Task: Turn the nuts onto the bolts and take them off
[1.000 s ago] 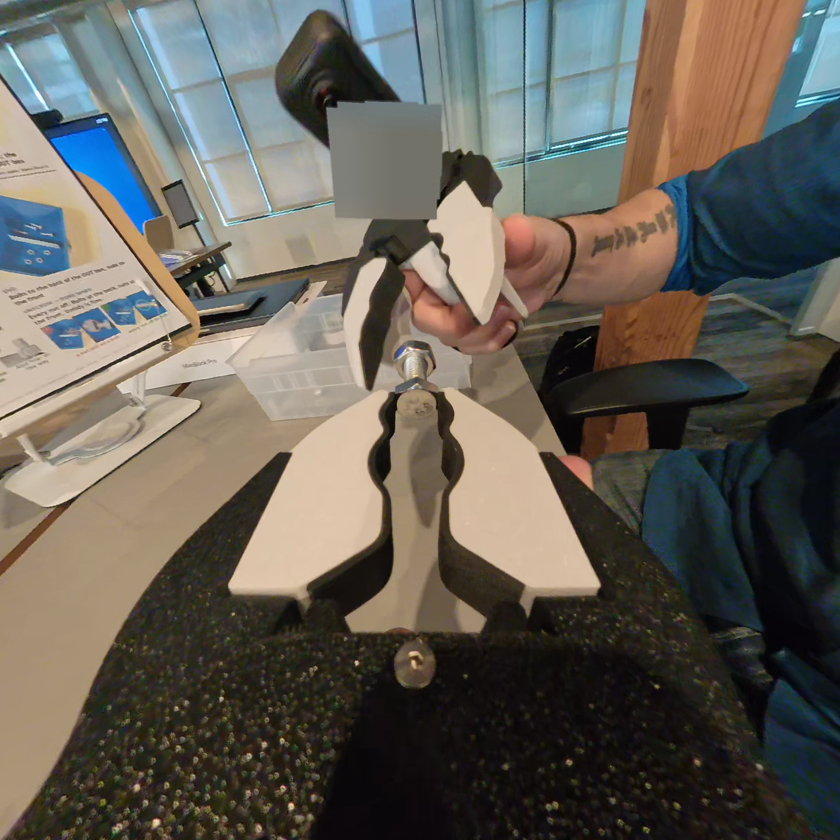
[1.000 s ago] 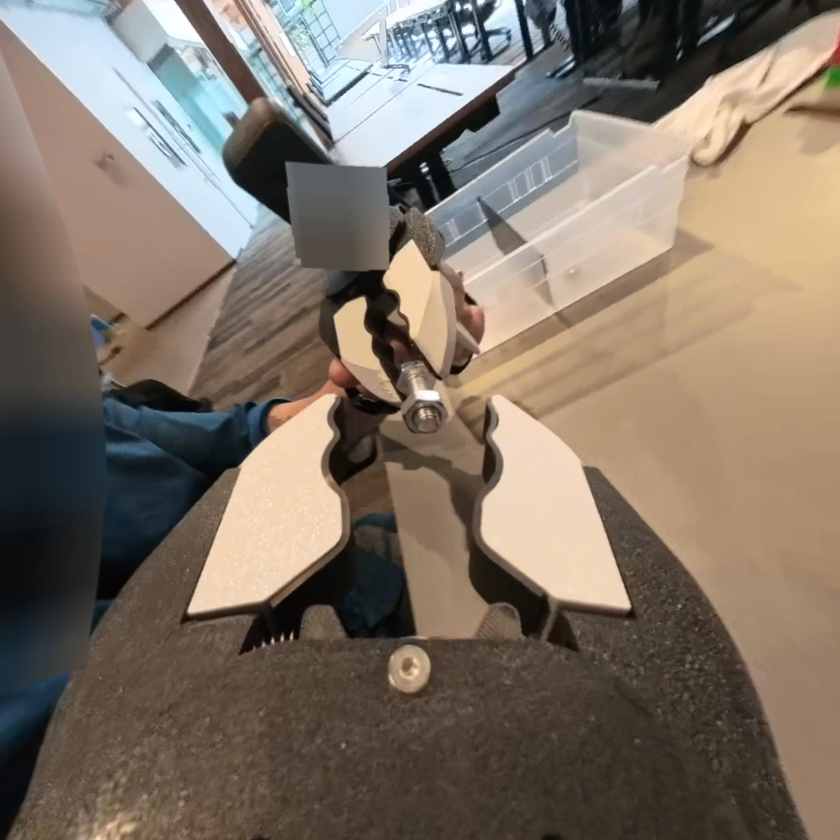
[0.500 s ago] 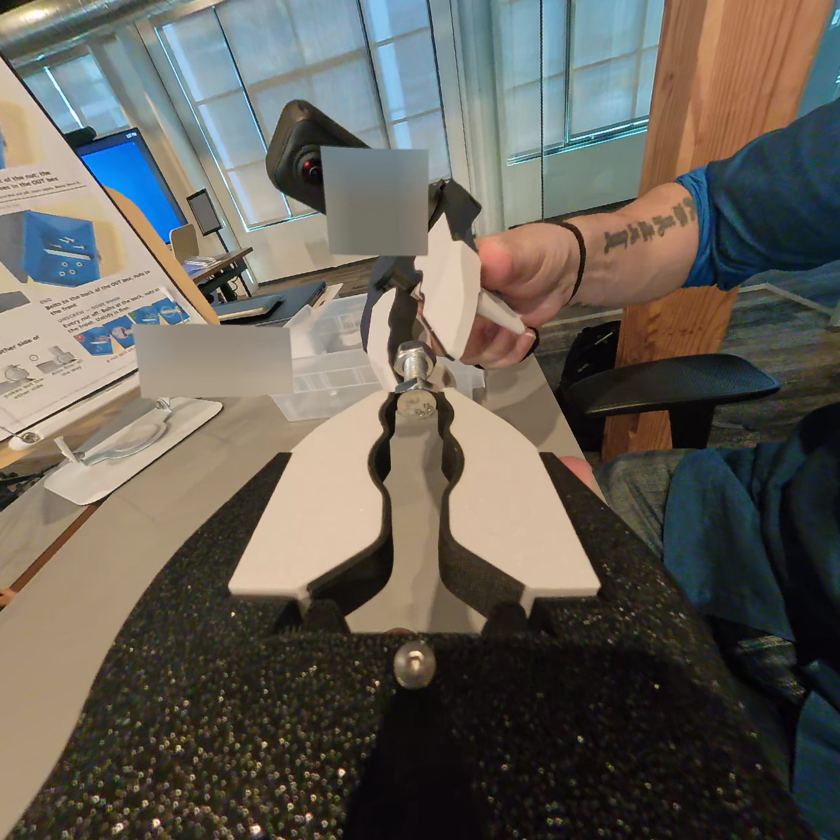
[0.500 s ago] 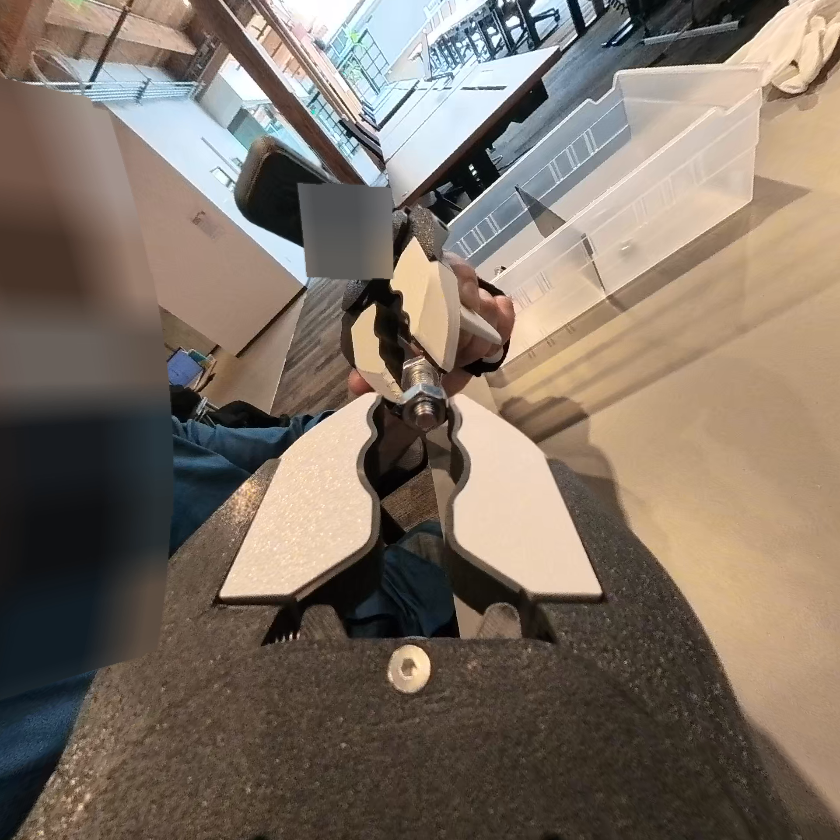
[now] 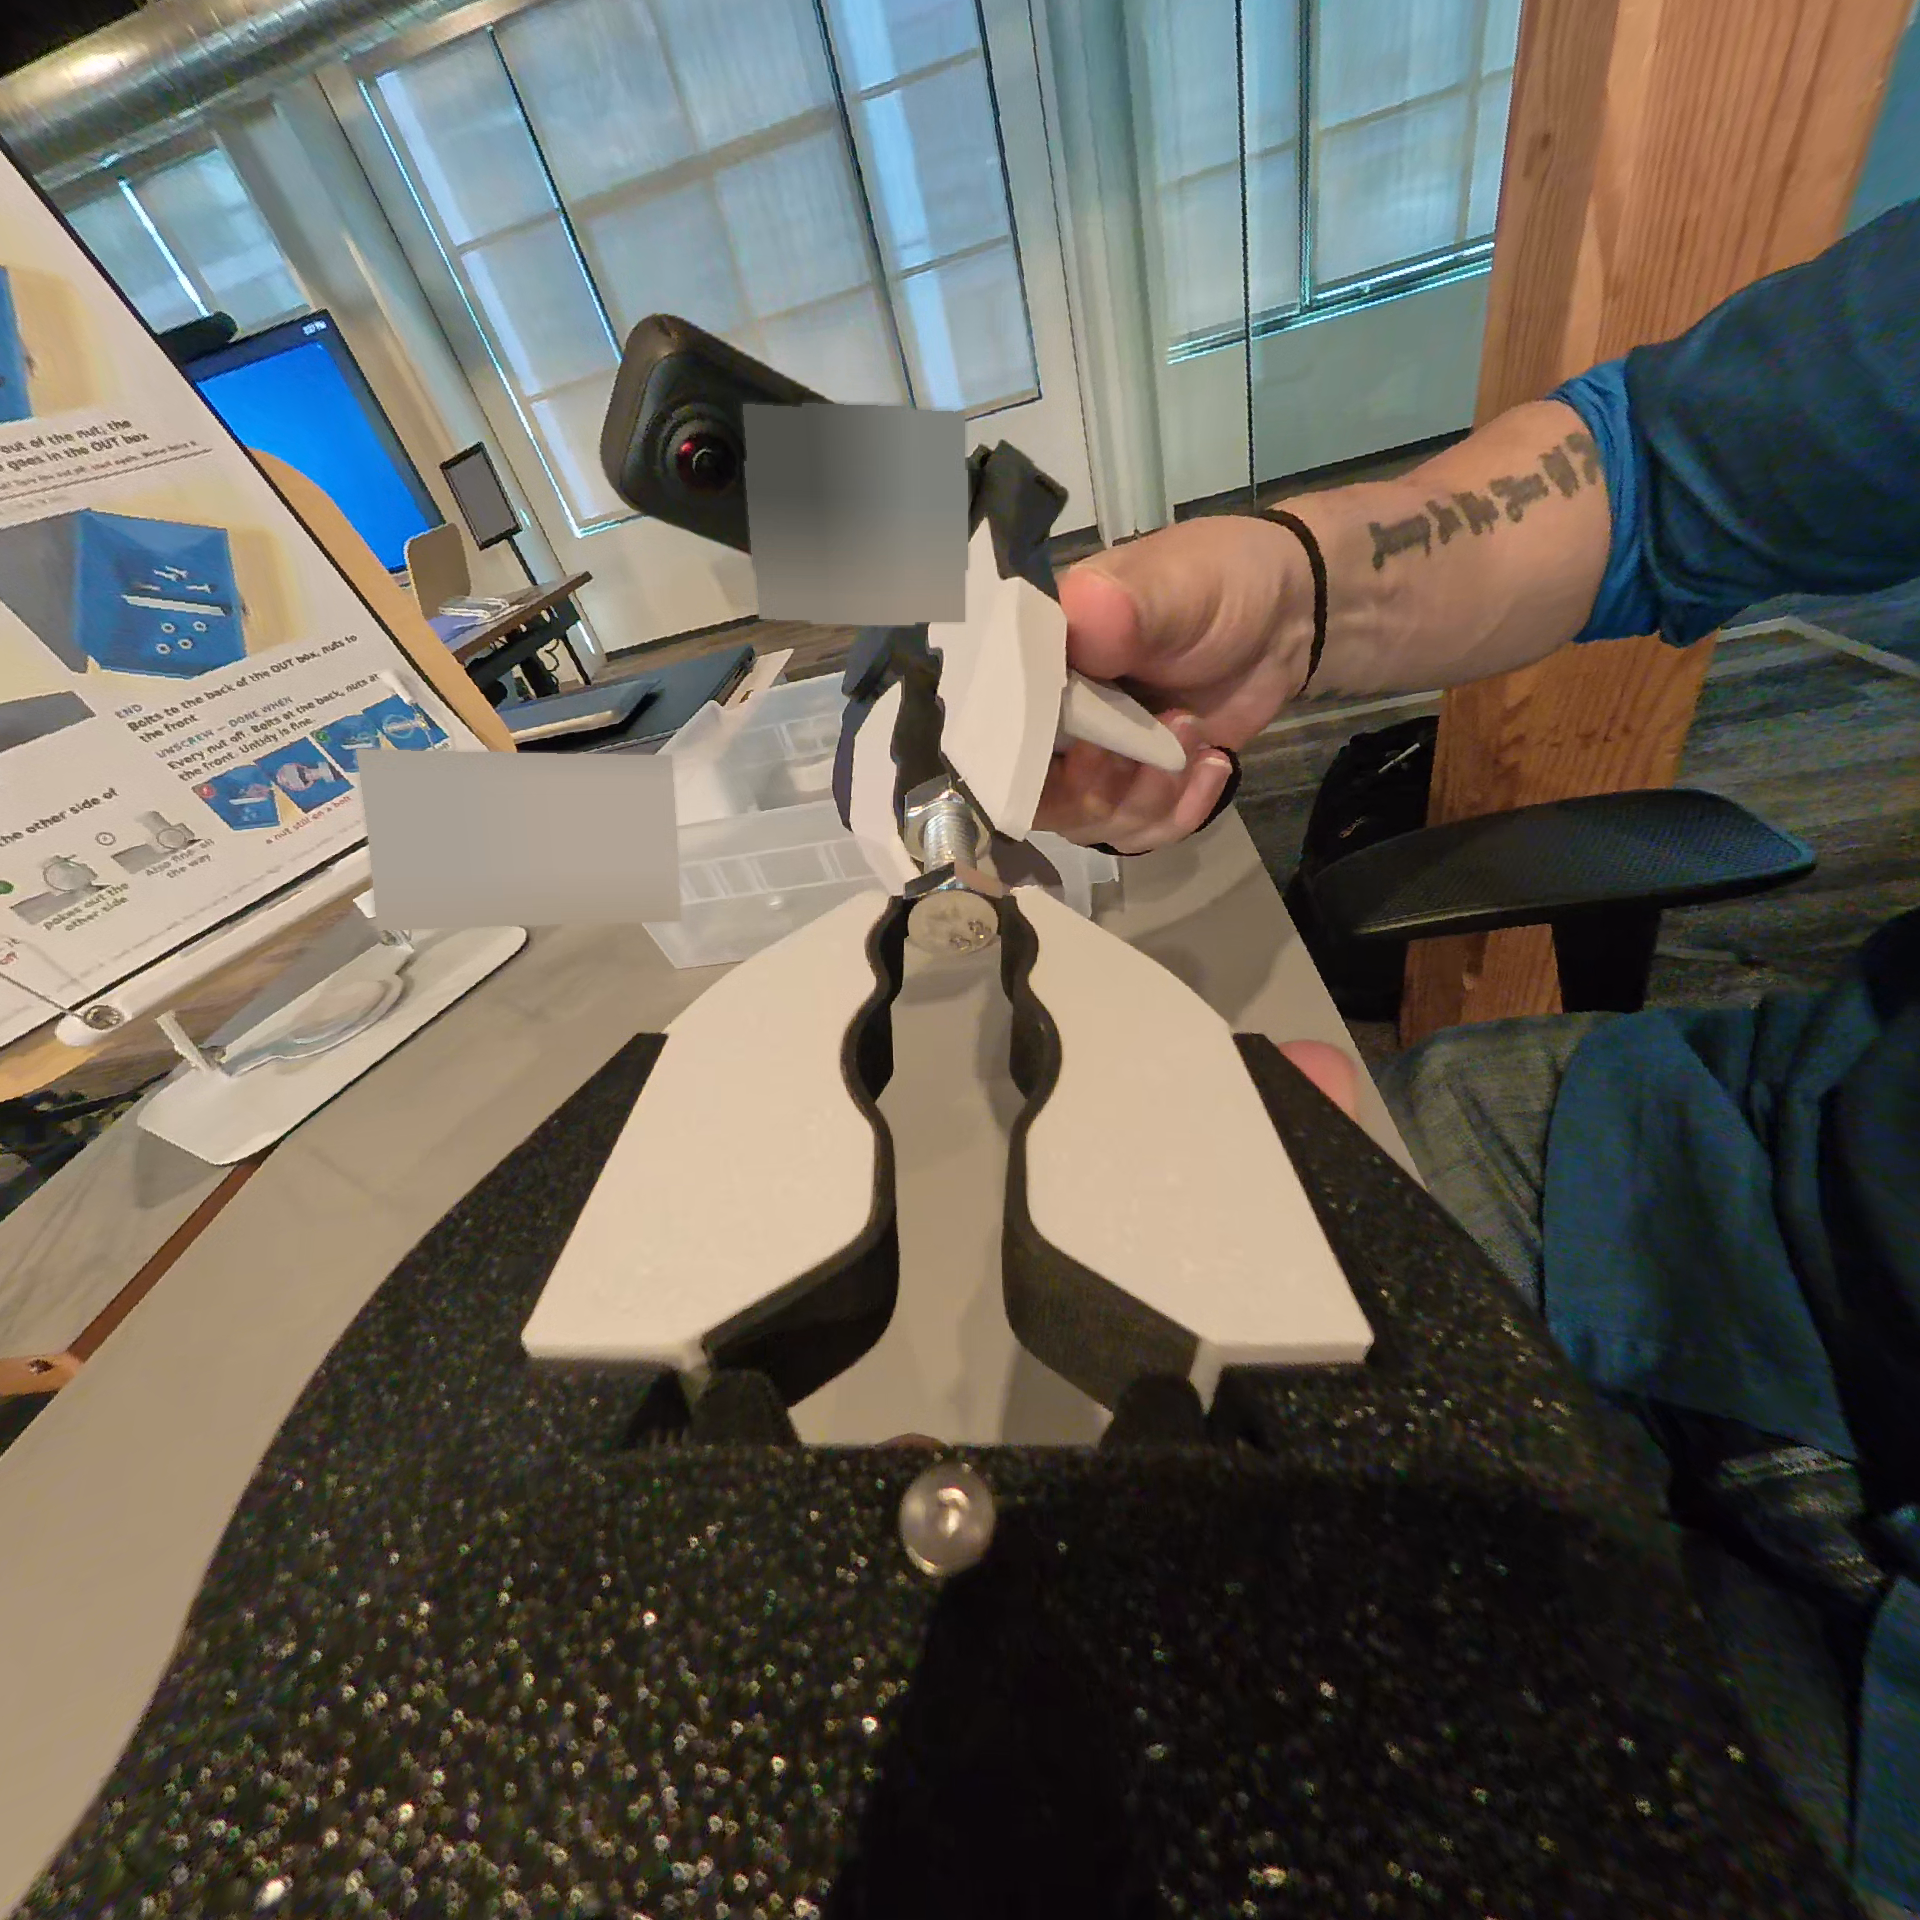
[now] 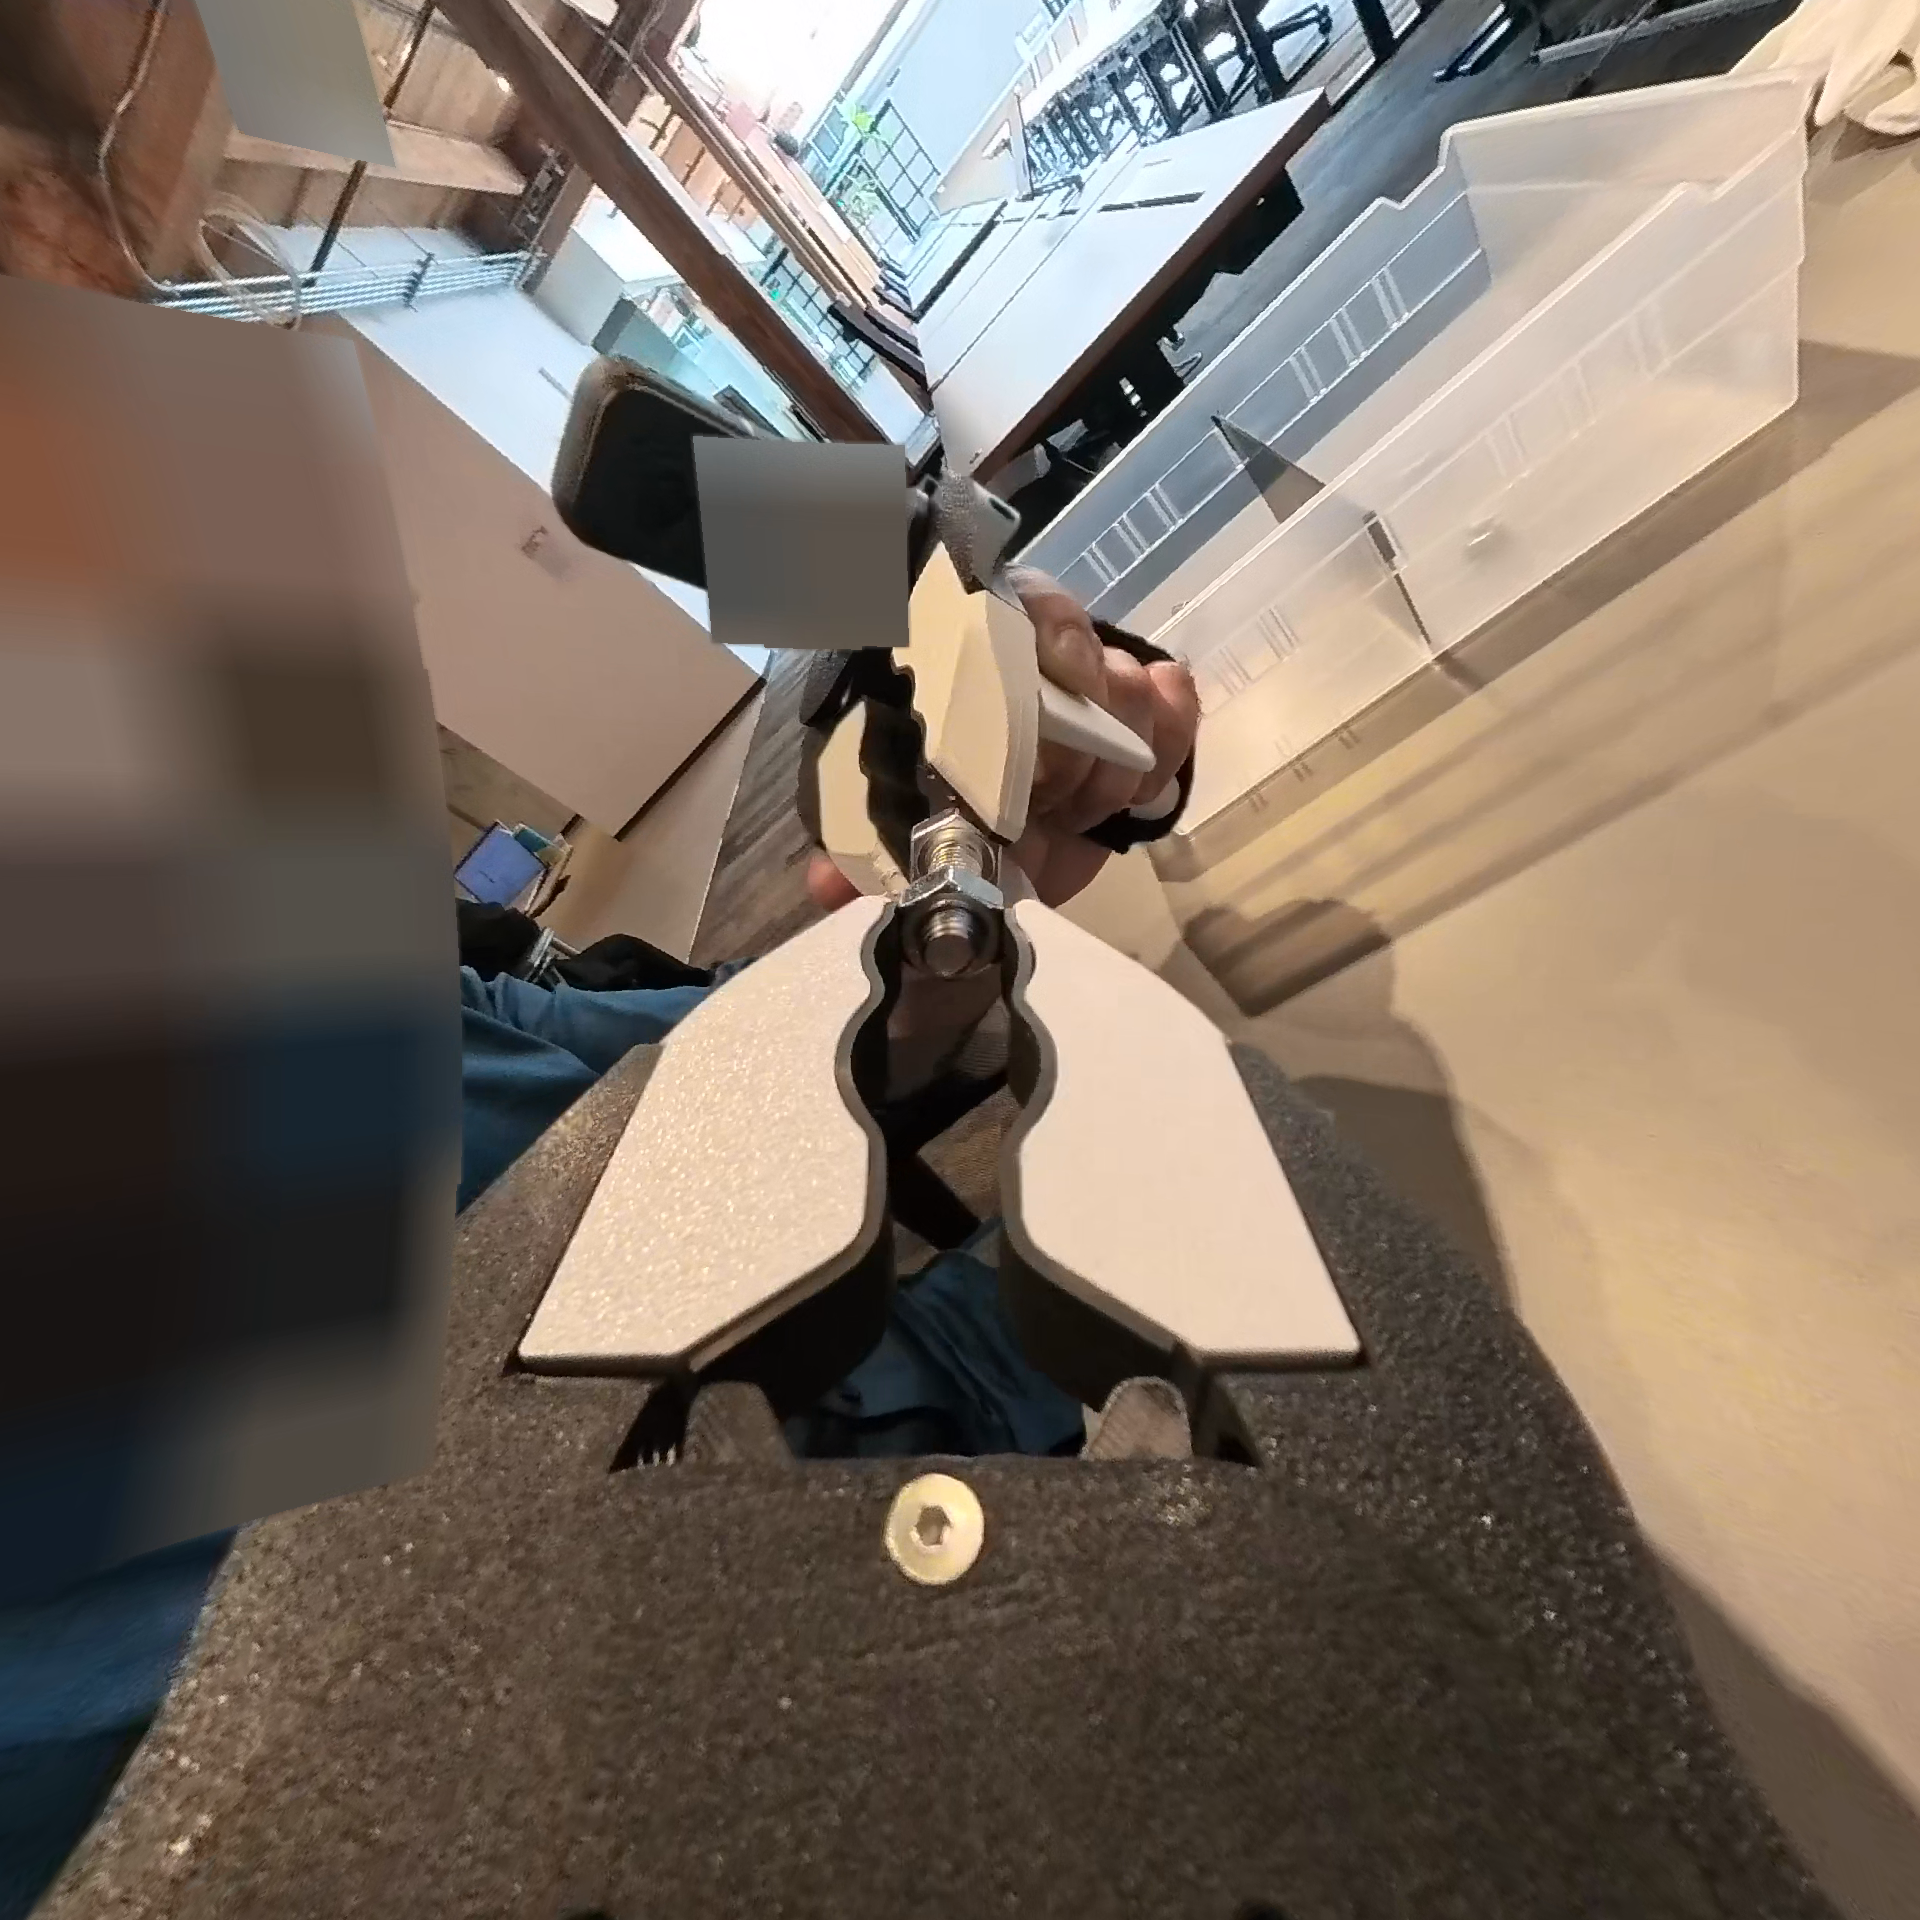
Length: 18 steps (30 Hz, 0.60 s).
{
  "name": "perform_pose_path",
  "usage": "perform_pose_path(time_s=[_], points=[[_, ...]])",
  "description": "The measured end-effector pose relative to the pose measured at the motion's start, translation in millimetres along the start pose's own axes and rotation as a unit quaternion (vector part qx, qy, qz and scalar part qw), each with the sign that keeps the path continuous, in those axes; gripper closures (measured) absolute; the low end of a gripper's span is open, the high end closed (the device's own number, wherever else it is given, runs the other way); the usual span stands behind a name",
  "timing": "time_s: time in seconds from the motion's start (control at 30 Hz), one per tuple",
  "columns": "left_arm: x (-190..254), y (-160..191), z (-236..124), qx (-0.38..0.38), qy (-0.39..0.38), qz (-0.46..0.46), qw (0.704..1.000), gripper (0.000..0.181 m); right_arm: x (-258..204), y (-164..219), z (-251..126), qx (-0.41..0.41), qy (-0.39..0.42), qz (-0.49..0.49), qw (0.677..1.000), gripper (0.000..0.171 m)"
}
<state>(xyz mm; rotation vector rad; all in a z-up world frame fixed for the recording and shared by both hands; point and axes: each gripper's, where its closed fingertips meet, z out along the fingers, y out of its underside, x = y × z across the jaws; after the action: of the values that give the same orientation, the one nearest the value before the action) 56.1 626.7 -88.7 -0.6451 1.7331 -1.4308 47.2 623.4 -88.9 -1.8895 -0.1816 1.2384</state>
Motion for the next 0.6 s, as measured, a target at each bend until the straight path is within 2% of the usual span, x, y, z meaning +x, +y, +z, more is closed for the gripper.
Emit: perform_pose_path(time_s=[0.23,0.43,0.5,0.6], points=[[-2.6,-0.6,0.1,0.005,-0.013,0.011,1.0,0.162,1.8,-0.4,-1.5,-0.002,0.014,-0.016,1.0,0.154],[-9.6,-3.7,-0.6,0.013,-0.03,0.003,0.999,0.115,7.6,-2.2,-5.4,0.002,0.029,-0.022,0.999,0.153],[-12.7,-3.0,-1.2,0.008,-0.037,0.003,0.999,0.11,10.6,-3.0,-10.2,0.0,0.04,-0.029,0.999,0.153],[-14.5,-3.0,-3.4,-0.009,-0.04,0.002,0.999,0.114,15.7,-7.3,-25.0,-0.003,0.066,-0.047,0.997,0.153]])
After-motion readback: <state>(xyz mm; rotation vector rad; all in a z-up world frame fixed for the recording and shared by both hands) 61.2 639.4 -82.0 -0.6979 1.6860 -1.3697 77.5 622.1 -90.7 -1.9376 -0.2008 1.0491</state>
